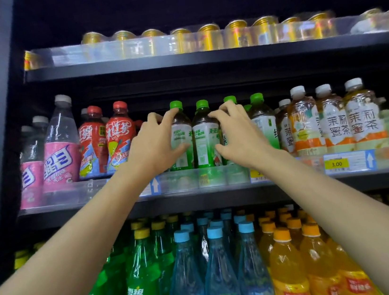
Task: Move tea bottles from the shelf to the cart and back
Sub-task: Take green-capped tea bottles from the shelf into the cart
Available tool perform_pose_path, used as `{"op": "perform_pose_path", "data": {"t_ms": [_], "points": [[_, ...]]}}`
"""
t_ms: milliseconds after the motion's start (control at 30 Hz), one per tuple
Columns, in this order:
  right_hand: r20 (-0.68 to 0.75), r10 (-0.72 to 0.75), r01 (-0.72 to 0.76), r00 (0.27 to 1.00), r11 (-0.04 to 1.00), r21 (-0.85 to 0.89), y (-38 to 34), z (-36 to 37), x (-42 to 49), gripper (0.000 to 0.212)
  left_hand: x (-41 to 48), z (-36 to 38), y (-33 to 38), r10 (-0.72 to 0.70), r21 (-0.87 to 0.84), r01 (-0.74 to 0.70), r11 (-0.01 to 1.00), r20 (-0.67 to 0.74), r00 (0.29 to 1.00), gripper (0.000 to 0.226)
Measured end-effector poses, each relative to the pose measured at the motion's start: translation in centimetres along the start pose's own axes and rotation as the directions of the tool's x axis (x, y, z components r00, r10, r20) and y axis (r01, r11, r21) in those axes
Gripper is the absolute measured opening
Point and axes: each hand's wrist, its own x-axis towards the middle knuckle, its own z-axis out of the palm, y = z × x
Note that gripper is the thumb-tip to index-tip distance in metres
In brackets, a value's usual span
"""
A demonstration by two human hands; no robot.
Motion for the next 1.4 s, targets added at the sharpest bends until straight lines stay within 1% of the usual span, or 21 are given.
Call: {"op": "perform_pose_path", "data": {"t_ms": [67, 167, 333, 433, 533, 667, 867, 967, 1100, 1200, 1300, 1400], "points": [[-0.011, -0.001, 0.0, 1.0, 1.0, -0.023, -0.3, 0.0, -0.2, 0.069, -0.3, -0.6, 0.3, 0.03, 0.114, -0.027, 0.993, -0.027, 0.999, 0.079], [0.023, 0.005, -0.004, 1.0, 0.999, -0.047, -1.0, 0.1, -0.5, 0.07, -0.6, -1.5, 0.4, 0.047, 0.236, -0.039, 0.971, -0.031, 0.998, 0.074], [0.038, 0.011, -0.007, 0.999, 0.996, -0.093, -3.7, -1.3, -1.1, 0.071, -2.8, -3.8, -0.2, 0.048, 0.338, -0.035, 0.941, -0.031, 0.998, 0.069], [0.052, -0.002, 0.007, 0.999, 0.995, -0.103, -6.7, -2.6, -1.0, 0.07, -4.6, -6.0, -1.2, 0.025, 0.396, -0.002, 0.918, -0.051, 0.998, 0.064], [0.047, -0.034, 0.038, 0.998, 0.996, -0.077, -10.5, -3.3, -0.9, 0.066, -6.5, -8.9, -2.6, -0.011, 0.439, 0.03, 0.898, -0.048, 0.999, 0.06], [0.026, -0.074, 0.074, 0.997, 0.997, -0.003, -16.4, -3.9, -1.3, 0.065, -9.4, -13.1, -5.3, -0.031, 0.496, 0.034, 0.868, -0.014, 0.999, 0.059], [0.111, -0.134, 0.124, 0.985, 0.988, 0.09, -25.4, -3.9, -2.2, 0.069, -14.7, -19.4, -9.8, -0.135, 0.566, 0.068, 0.822, 0.078, 0.988, 0.065], [0.15, -0.157, 0.132, 0.976, 0.978, 0.164, -29.9, -3.5, -2.9, 0.065, -18.1, -22.5, -12.2, -0.189, 0.598, 0.089, 0.797, 0.107, 0.976, 0.064], [0.211, -0.221, 0.163, 0.952, 0.951, 0.263, -36.5, -2.8, -4.1, 0.071, -22.8, -26.8, -15.6, -0.277, 0.691, 0.103, 0.715, 0.146, 0.95, 0.063], [0.22, -0.264, 0.178, 0.939, 0.921, 0.346, -41.6, -2.1, -5.3, 0.072, -26.5, -29.8, -18.2, -0.35, 0.747, 0.124, 0.653, 0.152, 0.924, 0.066], [0.231, -0.317, 0.19, 0.92, 0.876, 0.443, -46.8, -1.3, -6.6, 0.071, -30.4, -32.6, -20.7, -0.432, 0.787, 0.152, 0.598, 0.156, 0.888, 0.07], [0.234, -0.387, 0.218, 0.892, 0.821, 0.527, -51.9, -0.3, -7.8, 0.072, -34.1, -35.2, -23.1, -0.517, 0.83, 0.18, 0.527, 0.145, 0.843, 0.067]]}}
